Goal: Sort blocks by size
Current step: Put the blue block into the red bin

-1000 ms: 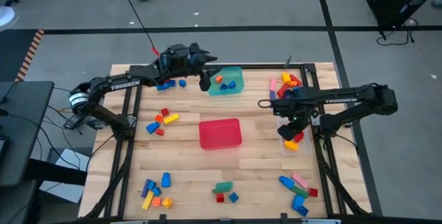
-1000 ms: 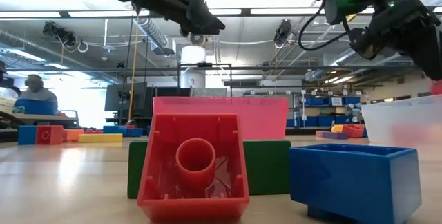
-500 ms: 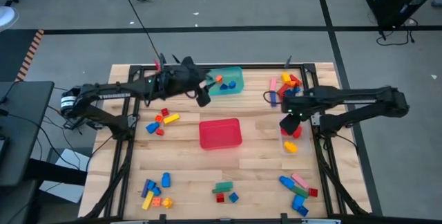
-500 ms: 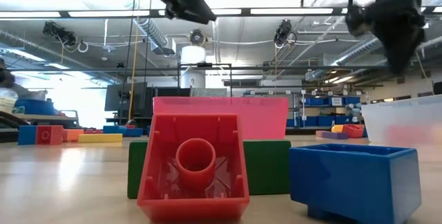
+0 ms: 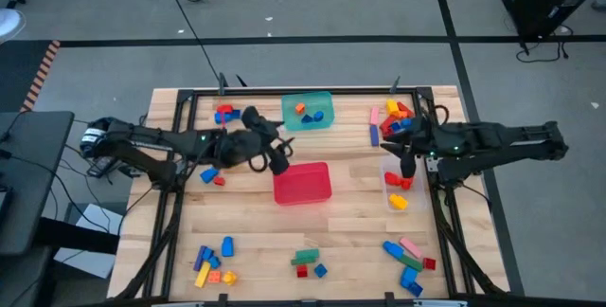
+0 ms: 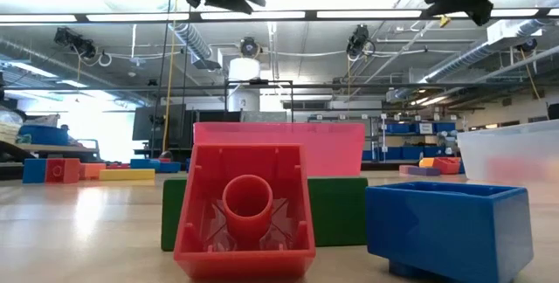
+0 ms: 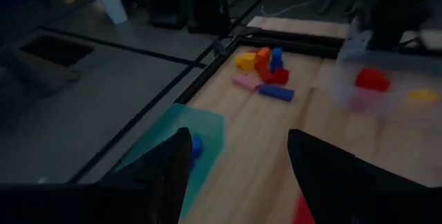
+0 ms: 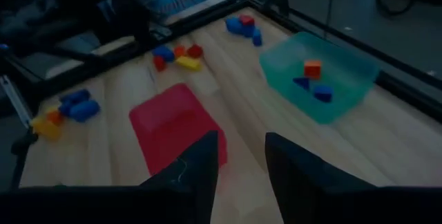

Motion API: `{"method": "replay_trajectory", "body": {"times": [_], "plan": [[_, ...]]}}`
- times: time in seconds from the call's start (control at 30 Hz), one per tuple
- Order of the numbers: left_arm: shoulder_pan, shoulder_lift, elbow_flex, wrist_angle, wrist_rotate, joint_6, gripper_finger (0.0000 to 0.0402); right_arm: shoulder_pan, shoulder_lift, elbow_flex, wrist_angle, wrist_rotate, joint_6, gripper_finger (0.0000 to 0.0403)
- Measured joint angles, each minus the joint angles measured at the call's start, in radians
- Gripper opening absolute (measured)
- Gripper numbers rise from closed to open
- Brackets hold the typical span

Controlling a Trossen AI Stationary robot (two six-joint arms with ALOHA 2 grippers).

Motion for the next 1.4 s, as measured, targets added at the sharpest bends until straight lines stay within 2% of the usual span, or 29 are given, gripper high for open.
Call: {"method": "replay_trajectory", "body": {"times": [0.17,0.37,0.6,0.8,1.1,1.4], "plan": [[-0.099,0.000,0.000,-0.013,-0.004,-0.027,0.0248,0.022,0.025,-0.087,0.107,-0.073,-0.053,0.0157],[-0.184,0.000,0.000,-0.027,-0.004,-0.024,0.0248,0.079,0.134,-0.113,0.252,-0.184,-0.141,0.0203],[-0.231,0.000,0.000,-0.065,-0.003,-0.027,0.0248,0.192,0.333,-0.097,0.441,-0.191,-0.260,0.0240],[-0.270,0.000,0.000,-0.067,-0.002,-0.030,0.0248,0.280,0.540,0.033,0.395,-0.141,-0.263,0.0232],[-0.344,0.000,0.000,-0.072,0.000,-0.031,0.0248,0.338,0.835,0.290,0.188,-0.105,-0.155,0.0200],[-0.496,-0.012,-0.014,-0.075,0.000,-0.026,0.0248,0.359,1.122,0.545,0.122,-0.104,-0.065,0.0196]]}}
